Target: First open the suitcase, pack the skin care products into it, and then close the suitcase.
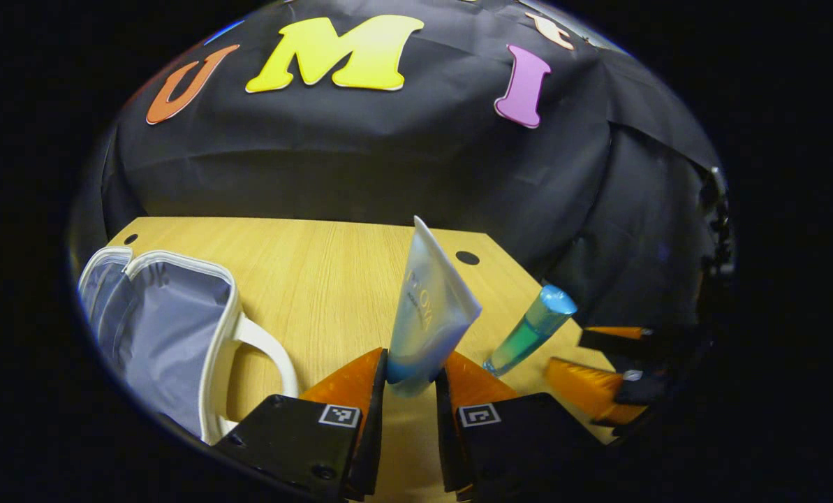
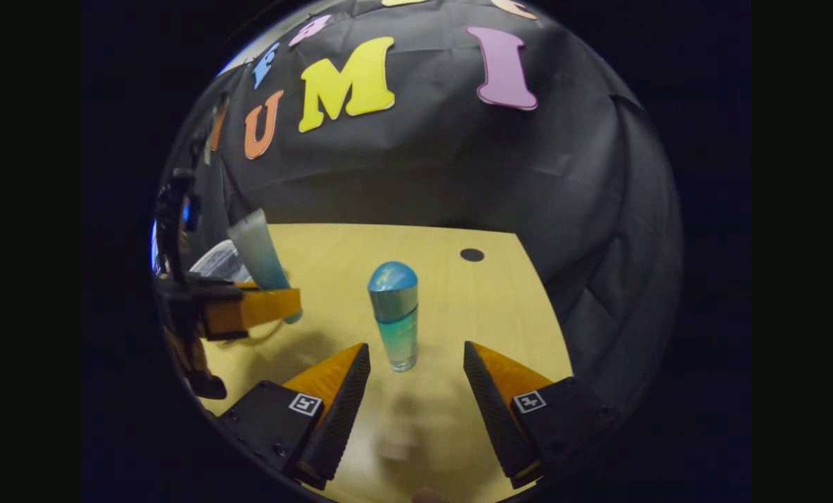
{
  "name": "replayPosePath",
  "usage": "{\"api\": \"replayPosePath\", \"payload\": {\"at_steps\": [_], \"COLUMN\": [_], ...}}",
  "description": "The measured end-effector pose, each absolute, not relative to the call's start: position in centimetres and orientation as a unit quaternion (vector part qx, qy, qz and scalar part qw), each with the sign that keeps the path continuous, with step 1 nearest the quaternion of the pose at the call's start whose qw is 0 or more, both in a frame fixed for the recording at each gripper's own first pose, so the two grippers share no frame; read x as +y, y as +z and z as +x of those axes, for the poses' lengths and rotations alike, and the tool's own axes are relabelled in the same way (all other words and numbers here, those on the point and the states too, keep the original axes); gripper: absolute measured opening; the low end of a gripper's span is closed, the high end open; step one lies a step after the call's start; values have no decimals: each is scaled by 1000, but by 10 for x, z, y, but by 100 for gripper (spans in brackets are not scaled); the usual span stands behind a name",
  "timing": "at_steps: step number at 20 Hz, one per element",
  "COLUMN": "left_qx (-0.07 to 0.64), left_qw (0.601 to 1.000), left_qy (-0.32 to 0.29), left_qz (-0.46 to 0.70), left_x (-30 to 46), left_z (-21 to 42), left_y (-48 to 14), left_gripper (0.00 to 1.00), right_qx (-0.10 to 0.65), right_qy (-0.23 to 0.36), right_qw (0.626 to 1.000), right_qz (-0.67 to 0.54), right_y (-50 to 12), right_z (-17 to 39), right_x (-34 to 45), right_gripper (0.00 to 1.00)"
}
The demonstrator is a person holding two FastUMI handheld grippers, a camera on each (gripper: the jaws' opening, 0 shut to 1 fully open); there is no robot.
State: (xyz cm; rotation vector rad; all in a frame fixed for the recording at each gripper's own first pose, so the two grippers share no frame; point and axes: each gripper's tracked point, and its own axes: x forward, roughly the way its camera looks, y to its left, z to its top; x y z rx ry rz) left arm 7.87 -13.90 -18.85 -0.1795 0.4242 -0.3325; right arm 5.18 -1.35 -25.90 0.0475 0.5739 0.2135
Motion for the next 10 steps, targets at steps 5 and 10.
{"api": "replayPosePath", "payload": {"at_steps": [5, 10], "left_qx": [204, 203], "left_qw": [962, 968], "left_qy": [-136, -86], "left_qz": [-118, -120], "left_x": [-102, -44], "left_z": [50, 34], "left_y": [-152, -143], "left_gripper": [37, 37], "right_qx": [300, 316], "right_qy": [104, 89], "right_qw": [946, 942], "right_qz": [64, 73], "right_y": [-278, -296], "right_z": [86, 99], "right_x": [12, 18], "right_gripper": [81, 71]}}
